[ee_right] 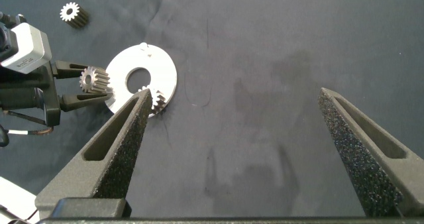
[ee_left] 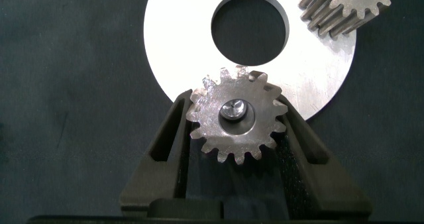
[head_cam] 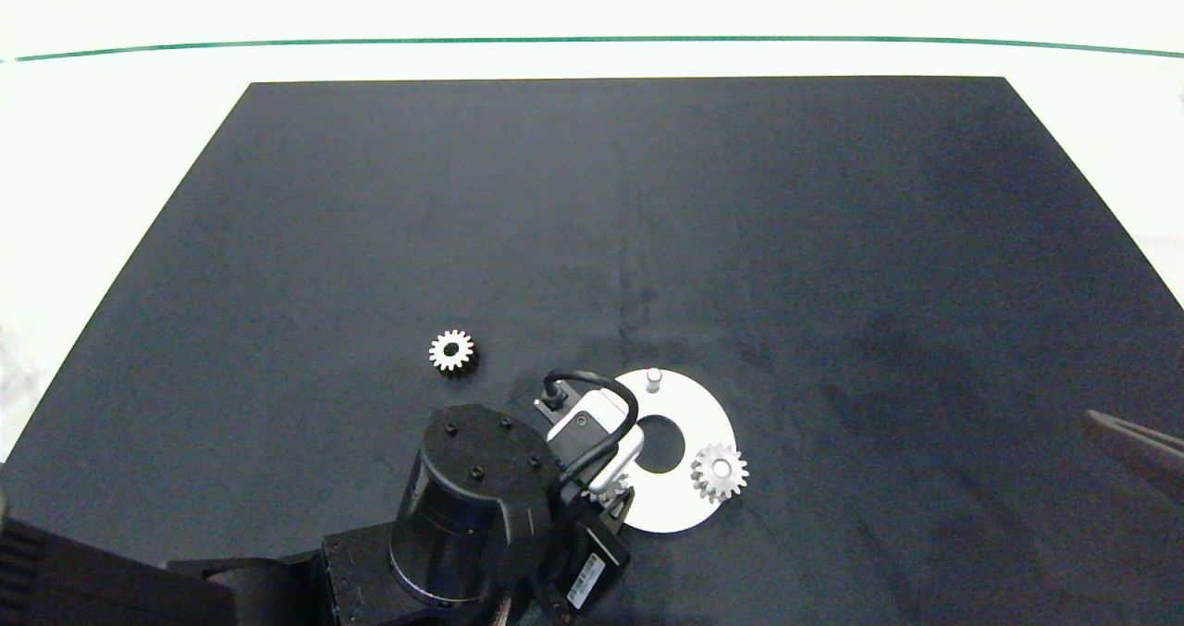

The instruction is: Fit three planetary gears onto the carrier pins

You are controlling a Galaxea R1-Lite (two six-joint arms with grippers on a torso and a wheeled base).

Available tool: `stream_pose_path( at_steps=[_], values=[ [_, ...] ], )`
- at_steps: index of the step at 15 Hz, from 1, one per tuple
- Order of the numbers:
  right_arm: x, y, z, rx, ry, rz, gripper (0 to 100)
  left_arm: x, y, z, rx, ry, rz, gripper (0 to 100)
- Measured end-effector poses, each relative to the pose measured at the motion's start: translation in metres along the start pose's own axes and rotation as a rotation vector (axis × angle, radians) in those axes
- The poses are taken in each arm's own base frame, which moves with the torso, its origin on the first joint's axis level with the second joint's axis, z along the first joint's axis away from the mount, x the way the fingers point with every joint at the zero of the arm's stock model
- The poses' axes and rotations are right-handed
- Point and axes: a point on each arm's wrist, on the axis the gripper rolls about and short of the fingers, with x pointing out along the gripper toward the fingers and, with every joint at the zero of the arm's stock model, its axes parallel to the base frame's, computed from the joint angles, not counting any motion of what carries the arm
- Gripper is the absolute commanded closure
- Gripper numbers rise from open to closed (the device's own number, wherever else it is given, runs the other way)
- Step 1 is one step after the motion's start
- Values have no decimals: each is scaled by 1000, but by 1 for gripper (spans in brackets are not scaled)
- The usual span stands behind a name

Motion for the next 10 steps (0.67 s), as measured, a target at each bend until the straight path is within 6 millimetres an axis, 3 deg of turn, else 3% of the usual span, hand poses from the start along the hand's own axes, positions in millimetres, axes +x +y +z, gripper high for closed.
stream_pose_path(
  at_steps=[3,4,10],
  values=[
    [0,0,0,0,0,0,0,0,1,0,-1,-1,0,81],
    [0,0,0,0,0,0,0,0,1,0,-1,-1,1,0],
    [1,0,1,0,0,0,0,-2,0,-2,2,7,-4,0]
  ],
)
